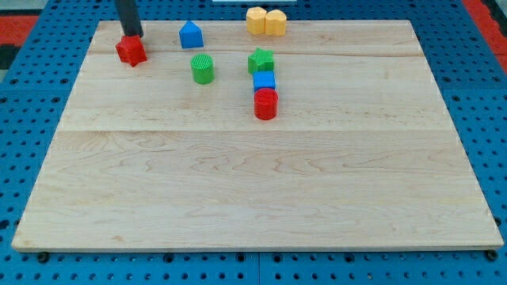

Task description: Move the red star to the bottom center of the board

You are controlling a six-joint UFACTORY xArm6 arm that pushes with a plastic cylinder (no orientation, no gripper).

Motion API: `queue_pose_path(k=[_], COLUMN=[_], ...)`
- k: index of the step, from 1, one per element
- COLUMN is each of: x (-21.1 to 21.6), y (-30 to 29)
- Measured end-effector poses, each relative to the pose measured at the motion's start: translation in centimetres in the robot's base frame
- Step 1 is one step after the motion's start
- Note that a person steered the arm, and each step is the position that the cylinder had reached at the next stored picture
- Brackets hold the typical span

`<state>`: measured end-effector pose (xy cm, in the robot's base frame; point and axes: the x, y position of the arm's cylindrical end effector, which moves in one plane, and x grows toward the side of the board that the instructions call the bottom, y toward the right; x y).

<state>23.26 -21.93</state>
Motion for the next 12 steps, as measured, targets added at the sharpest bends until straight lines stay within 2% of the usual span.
queue_pose_path(k=[4, 5, 6, 8, 9, 12], x=[13.2, 12.4, 10.1, 7.3, 9.4, 19.8], y=[-0.1, -3.0, -3.1, 0.9, 3.8, 9.4])
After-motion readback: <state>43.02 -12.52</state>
